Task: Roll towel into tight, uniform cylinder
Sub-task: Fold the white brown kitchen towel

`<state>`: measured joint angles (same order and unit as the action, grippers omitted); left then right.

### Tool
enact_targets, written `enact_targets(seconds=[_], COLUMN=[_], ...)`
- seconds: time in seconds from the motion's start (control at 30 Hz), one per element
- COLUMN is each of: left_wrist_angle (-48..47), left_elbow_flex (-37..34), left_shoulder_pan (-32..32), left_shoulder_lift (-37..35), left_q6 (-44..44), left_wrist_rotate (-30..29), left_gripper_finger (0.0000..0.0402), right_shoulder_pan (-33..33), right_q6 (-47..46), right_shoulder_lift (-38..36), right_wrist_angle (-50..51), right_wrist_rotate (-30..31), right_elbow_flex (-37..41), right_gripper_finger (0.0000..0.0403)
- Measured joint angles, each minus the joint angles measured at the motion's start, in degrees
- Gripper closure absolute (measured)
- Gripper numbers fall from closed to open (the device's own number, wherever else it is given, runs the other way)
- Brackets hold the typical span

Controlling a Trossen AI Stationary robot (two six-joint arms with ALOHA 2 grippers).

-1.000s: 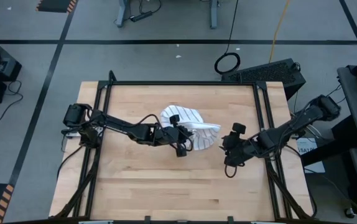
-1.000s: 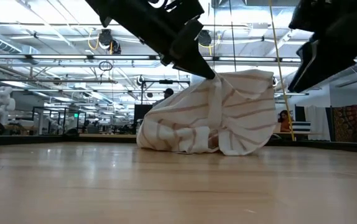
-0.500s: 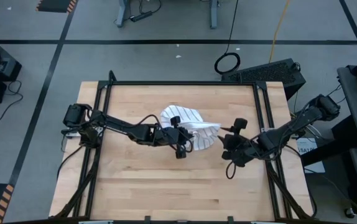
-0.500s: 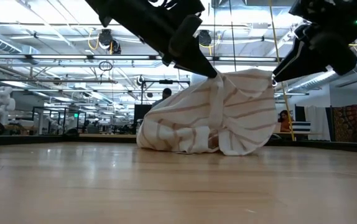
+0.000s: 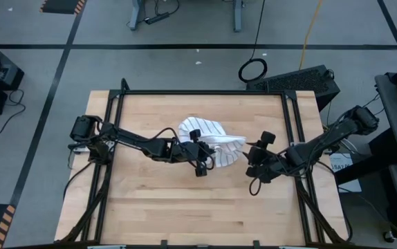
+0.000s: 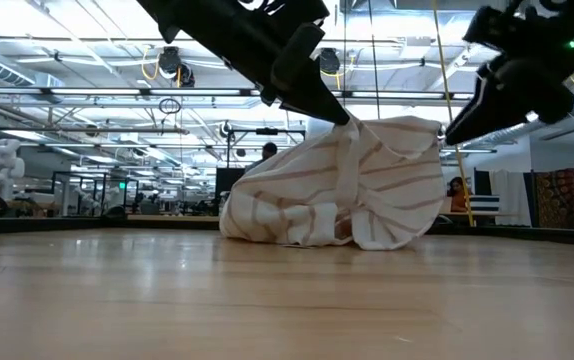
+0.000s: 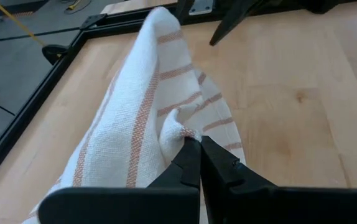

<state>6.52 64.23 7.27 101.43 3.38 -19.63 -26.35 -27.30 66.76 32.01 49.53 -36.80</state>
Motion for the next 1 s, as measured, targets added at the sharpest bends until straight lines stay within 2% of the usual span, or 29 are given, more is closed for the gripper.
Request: enact_targets(seconds=[0.17, 0.33, 0.67, 1.0], left_wrist_angle=[0.03, 0.03, 0.08, 0.08], left_elbow_flex=[0.00, 0.00, 0.00, 0.00], left_shoulder_pan=[0.00, 0.26, 0.26, 0.37], left_shoulder_lift=[0.00, 0.00, 0.02, 0.02], left_q6=[-0.04, -0.06, -1.46, -1.55], left_wrist_rotate=[0.00, 0.13, 0.37, 0.41], left_gripper_finger=[0.0402, 0.0402, 0.0402, 0.0402], right_shoulder_pan=[0.00, 0.00, -2.01, -2.17], right_q6=[-5.34, -8.04, -0.51, 3.42], right_shoulder_lift=[0.02, 0.02, 0.02, 0.02], right_wrist_angle=[-0.11, 0.02, -9.15, -5.95], right_wrist_rotate=[0.73, 4.52, 11.76, 13.01], right_elbow_flex=[2.31, 3.92, 3.94, 3.94], right_gripper_finger=[0.0222, 0.0222, 0.0222, 0.0222])
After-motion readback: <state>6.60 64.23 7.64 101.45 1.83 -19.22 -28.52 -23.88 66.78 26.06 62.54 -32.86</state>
